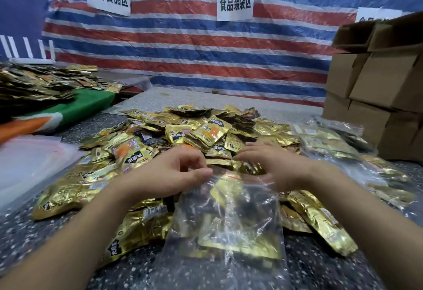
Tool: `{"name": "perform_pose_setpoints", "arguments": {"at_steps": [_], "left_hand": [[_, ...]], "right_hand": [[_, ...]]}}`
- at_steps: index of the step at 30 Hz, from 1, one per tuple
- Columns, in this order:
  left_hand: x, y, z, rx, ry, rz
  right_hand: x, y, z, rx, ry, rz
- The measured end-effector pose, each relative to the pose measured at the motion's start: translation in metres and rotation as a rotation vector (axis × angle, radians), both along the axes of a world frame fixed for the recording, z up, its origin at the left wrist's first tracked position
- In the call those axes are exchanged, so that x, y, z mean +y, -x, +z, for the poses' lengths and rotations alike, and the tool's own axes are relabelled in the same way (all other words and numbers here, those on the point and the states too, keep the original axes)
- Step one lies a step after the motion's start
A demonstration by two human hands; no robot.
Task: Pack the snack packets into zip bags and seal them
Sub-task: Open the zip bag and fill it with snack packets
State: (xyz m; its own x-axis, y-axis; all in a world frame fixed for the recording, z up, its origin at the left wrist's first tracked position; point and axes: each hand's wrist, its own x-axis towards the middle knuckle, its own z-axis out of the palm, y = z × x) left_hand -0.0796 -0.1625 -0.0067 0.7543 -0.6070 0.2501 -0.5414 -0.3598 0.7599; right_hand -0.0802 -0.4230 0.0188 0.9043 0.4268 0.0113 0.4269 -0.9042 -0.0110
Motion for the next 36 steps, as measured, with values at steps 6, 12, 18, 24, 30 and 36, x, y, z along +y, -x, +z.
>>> {"name": "perform_pose_setpoints", "arguments": {"at_steps": [6,12,18,24,30,36], "left_hand": [[0.000,-0.001,-0.001,-0.077,-0.045,0.029],[-0.002,-0.001,-0.004,-0.080,-0.054,0.044],[-0.004,0.000,-0.004,-0.082,-0.026,0.036],[-0.006,0.001,-0.005,-0.123,-0.010,0.046],[-0.006,0.003,-0.004,-0.127,0.009,0.034],[-0.005,0.003,-0.004,-0.144,0.016,0.032]], "right_hand": [[0.006,-0.013,0.003,-0.010,0.196,0.011],[-0.003,-0.006,0.002,-0.049,0.097,0.002],[-0.015,0.007,0.027,0.005,-0.252,-0.132],[-0.022,0.015,0.044,0.176,-1.321,-0.174],[0.000,0.014,0.034,0.445,-1.655,-0.123],[0.002,0.012,0.028,0.497,-1.964,-0.045]]}}
